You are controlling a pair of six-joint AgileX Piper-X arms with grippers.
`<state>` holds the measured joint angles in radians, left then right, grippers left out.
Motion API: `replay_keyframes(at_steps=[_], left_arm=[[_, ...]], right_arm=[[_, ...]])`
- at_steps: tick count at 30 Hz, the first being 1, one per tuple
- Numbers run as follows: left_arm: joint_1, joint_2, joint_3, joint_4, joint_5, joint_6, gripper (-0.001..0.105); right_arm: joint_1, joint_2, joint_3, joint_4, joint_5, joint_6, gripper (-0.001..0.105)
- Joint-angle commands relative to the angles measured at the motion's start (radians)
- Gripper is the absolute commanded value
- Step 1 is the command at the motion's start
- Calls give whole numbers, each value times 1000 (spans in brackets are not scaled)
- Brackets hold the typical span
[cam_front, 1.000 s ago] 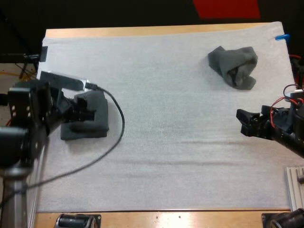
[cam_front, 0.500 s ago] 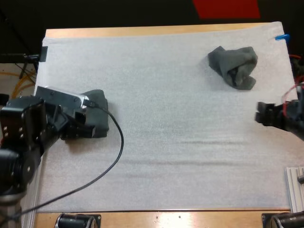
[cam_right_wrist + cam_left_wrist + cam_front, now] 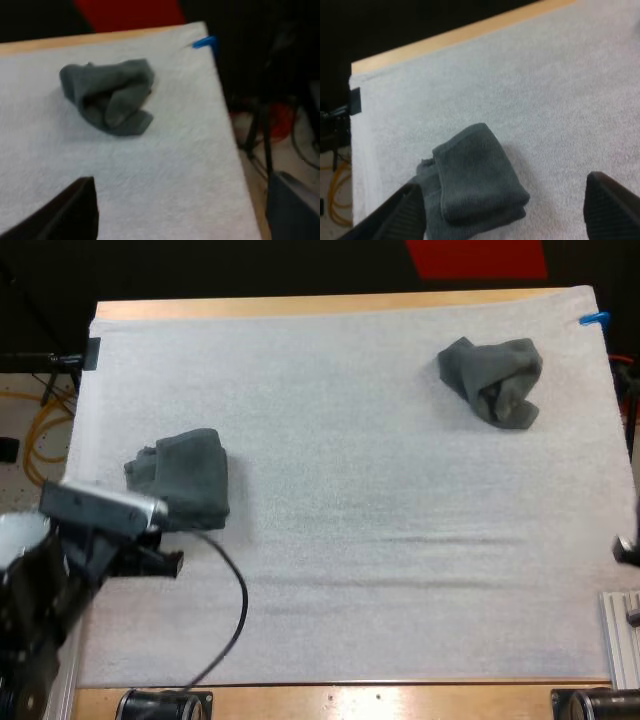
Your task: Pick towel from pile fold and stack
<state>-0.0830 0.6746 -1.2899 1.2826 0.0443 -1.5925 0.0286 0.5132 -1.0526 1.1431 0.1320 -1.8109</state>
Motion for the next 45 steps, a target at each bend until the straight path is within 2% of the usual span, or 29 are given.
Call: replay_keyframes(at_steps=[1, 9, 14, 16, 21, 24, 32, 40, 45], left_arm=[[-4, -39, 15, 4, -11, 4, 64], [-4, -376, 224, -26, -22, 1, 64], [-4, -578, 326, -13, -9, -3, 64], [-4, -653, 353, 14, -8, -3, 64], [-4, -813, 389, 187, -8, -3, 64], [0, -831, 381, 287, -10, -3, 64], [2, -830, 388, 272, -4, 4, 64], [2, -828, 456, 125, -4, -1, 64], [2, -828, 551, -38, -4, -3, 64]], right_arm=[[-3, -51, -2, 9, 13, -12, 67], [-3, -299, -2, 49, -10, 13, 67], [-3, -397, 30, 101, -26, 60, 67], [-3, -433, 60, 118, -26, 65, 67], [-3, -527, 152, 117, -26, 73, 67], [-3, -570, 196, 117, -26, 73, 67], [-3, -567, 274, 87, -60, 70, 67], [-3, -567, 369, -71, -70, 26, 67], [-3, -565, 439, -139, -111, -7, 67]])
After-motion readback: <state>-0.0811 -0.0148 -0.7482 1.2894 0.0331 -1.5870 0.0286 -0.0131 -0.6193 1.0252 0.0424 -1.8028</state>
